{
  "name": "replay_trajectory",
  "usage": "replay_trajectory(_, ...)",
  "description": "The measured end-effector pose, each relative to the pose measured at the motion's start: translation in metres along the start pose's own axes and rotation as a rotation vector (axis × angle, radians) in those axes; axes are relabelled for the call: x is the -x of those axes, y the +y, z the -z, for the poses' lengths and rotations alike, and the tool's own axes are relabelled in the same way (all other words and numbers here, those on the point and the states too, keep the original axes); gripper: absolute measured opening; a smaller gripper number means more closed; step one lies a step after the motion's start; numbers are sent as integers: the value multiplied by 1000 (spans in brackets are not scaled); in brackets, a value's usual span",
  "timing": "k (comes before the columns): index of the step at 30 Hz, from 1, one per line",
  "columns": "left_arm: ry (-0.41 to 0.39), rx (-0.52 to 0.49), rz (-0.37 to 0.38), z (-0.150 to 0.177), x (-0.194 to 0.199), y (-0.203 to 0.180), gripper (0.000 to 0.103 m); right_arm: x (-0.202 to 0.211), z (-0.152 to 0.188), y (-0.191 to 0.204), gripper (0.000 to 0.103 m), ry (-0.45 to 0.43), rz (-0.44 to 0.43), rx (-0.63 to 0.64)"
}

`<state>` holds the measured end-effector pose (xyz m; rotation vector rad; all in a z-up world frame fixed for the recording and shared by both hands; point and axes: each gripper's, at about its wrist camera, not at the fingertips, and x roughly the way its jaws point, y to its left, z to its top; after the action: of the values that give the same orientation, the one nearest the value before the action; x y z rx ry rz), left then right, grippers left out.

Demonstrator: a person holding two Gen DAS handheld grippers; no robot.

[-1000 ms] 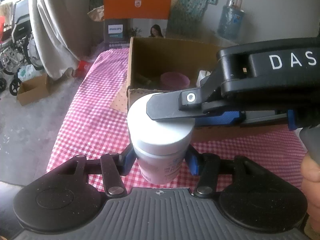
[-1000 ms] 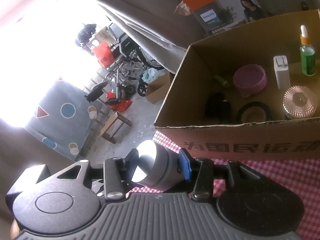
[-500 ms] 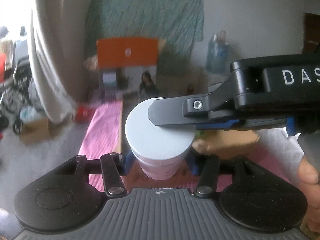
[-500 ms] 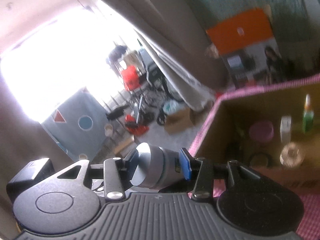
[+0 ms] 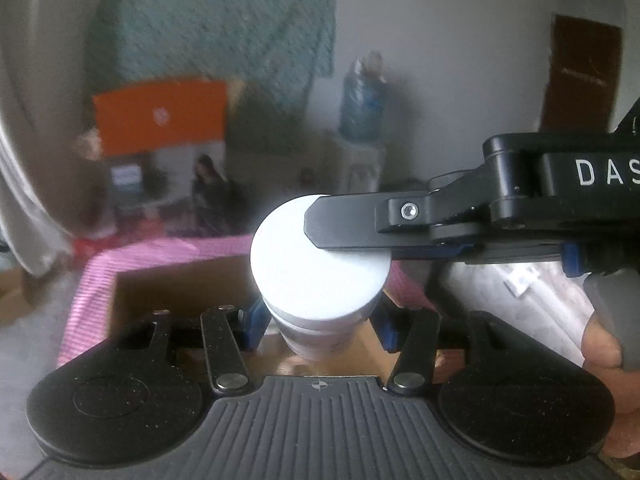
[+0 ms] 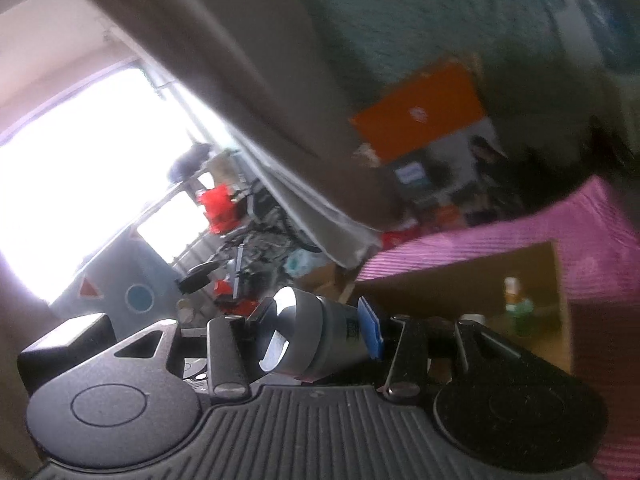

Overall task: Organize rigid objects
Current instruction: 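Lift the white jar with the right tool and carry it over the box, then lower the white jar into the box and open the right tool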

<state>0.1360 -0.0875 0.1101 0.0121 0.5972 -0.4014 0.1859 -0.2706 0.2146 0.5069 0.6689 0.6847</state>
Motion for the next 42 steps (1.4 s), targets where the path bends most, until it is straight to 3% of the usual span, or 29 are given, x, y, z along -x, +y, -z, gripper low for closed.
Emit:
replay_trajectory(10, 241, 22, 72, 12, -97, -14, 52, -24, 6, -121, 48, 72, 86, -206)
replay_trajectory(19, 358, 36, 60, 21, -140, -10, 52, -49, 17, -159, 51, 137, 131, -226)
replay_trajectory(28, 372, 7, 50, 21, -153, -9, 57, -50, 11, -155, 57, 130, 167, -166)
replay_trajectory(33, 346, -5, 36, 20, -152, -11, 69, -51, 10, -152, 59, 129, 175, -155)
replay_trajectory(38, 258, -18, 34, 15, -130, -12, 91, -45, 10, -147, 67, 108, 179, -147)
replay_trajectory(42, 198, -27, 31, 10, -102, -13, 97, -29, 9, -133, 73, 50, 171, -136)
